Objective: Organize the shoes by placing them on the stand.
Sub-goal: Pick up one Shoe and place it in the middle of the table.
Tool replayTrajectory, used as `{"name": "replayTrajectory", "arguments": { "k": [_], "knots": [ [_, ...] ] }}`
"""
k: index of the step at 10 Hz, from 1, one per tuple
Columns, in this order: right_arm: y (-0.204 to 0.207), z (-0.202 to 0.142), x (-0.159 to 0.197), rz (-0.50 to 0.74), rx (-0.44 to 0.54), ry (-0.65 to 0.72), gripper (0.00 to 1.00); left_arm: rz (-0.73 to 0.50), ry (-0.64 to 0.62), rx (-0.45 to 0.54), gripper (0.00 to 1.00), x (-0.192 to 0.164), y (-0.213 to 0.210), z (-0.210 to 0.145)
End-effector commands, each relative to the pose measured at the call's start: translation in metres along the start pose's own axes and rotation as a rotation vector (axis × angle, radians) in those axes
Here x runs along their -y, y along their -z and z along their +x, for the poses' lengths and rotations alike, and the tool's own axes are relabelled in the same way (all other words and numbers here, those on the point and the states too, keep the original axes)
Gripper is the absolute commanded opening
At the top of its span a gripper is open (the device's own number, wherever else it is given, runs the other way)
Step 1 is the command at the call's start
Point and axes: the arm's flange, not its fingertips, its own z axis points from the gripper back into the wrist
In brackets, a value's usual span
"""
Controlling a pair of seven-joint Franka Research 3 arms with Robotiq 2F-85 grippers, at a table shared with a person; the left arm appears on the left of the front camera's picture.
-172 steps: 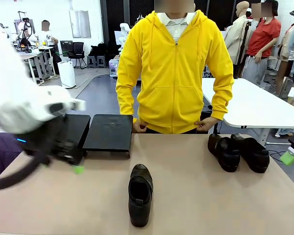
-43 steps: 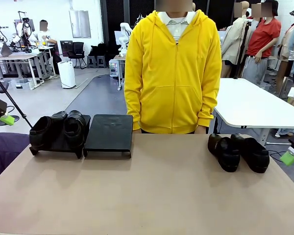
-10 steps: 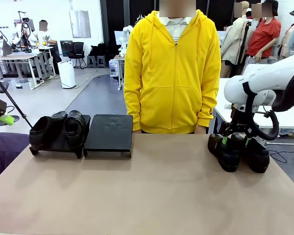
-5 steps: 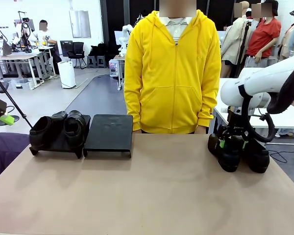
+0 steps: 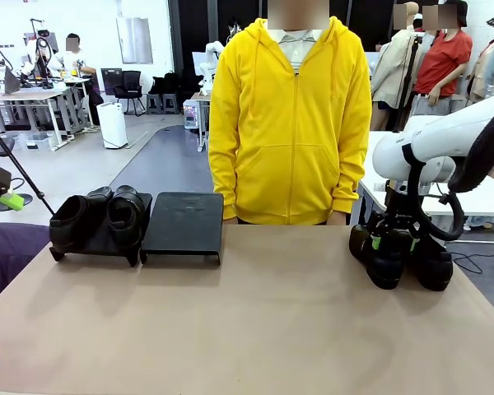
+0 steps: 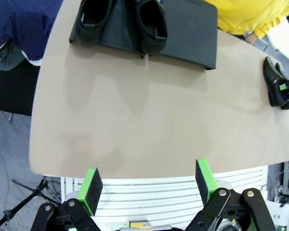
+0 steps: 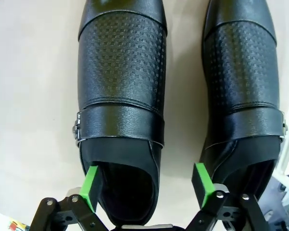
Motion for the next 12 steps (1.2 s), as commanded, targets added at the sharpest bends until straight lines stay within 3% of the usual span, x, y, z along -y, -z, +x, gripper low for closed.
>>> {"name": "replayTrajectory", "arguments": {
  "k": [1, 2, 9, 12],
  "knots": [
    [0.000, 0.008, 0.001, 0.005, -0.010, 0.028, 0.14, 0.004, 0.013, -0.001, 1.00, -0.003, -0.001, 0.001],
    [0.001, 0.008, 0.001, 0.008, -0.015, 0.028, 0.00, 0.004, 0.013, -0.001, 1.00, -0.003, -0.001, 0.001],
    [-0.001, 0.003, -0.003, 0.009, -0.021, 0.004, 0.00, 0.004, 0.013, -0.001, 1.00, -0.003, -0.001, 0.001],
    [-0.047, -0.028, -0.005, 0.035, 0.036, 0.045, 0.00, 0.004, 0.013, -0.001, 1.00, -0.003, -0.001, 0.001]
  ]
}}
